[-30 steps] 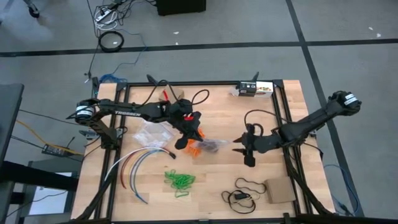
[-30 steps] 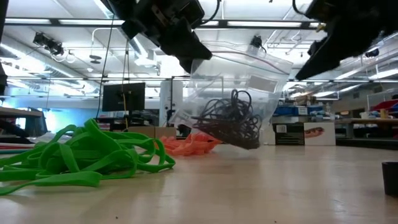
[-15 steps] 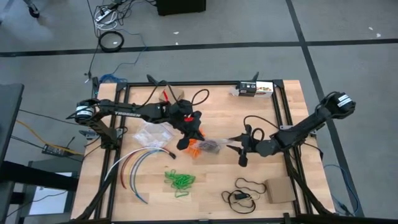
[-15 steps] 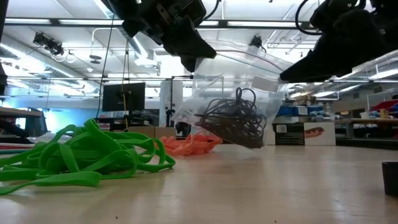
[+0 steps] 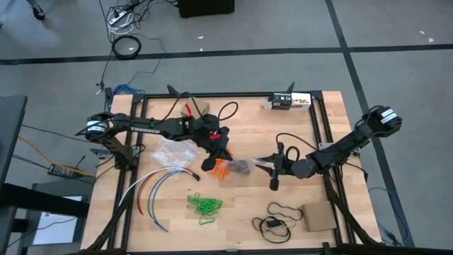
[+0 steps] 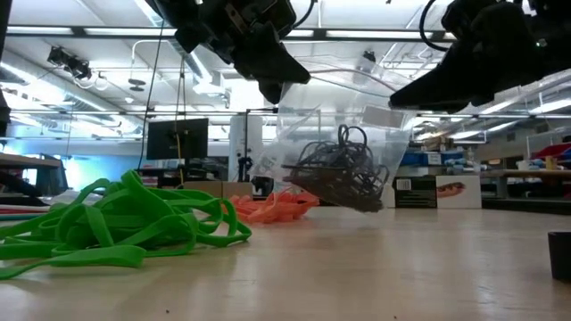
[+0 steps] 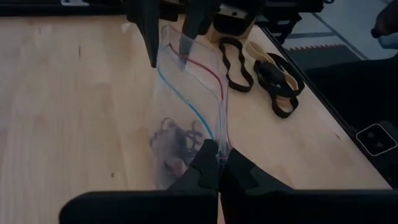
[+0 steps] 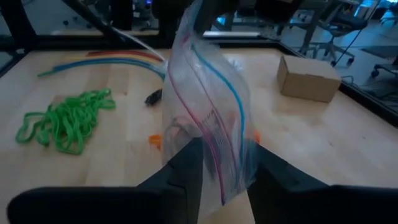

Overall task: Sort rubber bands
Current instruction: Close the transparent zip bag

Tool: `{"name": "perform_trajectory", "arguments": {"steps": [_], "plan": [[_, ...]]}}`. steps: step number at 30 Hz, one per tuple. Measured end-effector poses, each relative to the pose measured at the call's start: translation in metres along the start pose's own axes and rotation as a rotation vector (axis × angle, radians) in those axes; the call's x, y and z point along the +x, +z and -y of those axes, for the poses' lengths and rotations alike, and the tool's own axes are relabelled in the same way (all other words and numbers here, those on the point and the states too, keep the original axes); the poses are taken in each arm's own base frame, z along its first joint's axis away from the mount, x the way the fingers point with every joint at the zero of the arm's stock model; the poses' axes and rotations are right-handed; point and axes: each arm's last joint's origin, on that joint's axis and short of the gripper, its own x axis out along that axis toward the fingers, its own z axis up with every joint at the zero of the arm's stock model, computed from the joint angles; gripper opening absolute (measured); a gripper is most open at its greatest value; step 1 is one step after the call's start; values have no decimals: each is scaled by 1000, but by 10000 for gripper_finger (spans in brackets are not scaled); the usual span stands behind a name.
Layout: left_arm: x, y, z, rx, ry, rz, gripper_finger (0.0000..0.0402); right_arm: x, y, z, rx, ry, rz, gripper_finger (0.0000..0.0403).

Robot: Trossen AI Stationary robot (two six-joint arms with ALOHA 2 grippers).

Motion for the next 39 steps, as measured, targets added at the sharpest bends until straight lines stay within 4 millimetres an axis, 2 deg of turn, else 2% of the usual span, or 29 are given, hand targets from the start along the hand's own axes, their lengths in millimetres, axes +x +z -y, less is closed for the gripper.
{"name": "perform_trajectory", "arguments": {"steps": [10, 19, 25, 29, 32, 35, 39], "plan": [[0, 0, 0, 2, 11, -5, 1, 0, 0, 0, -22, 13, -1, 6], [0, -1, -1, 2, 27, -9, 20, 1, 0, 1, -25, 7, -2, 1], [-12, 7, 3, 63, 72, -9, 100, -5, 5, 4, -78, 44, -11, 0], [-26, 30, 6, 144, 137, 10, 175, -11, 19, 12, -79, 105, -5, 0], [-32, 52, 7, 171, 152, 60, 225, -15, 34, 20, -110, 110, -65, 0], [-27, 70, 5, 182, 147, 79, 260, -14, 55, 27, -136, 130, -122, 0], [-11, 83, -1, 162, 117, 25, 276, -10, 80, 36, -166, 90, -194, 0]]}}
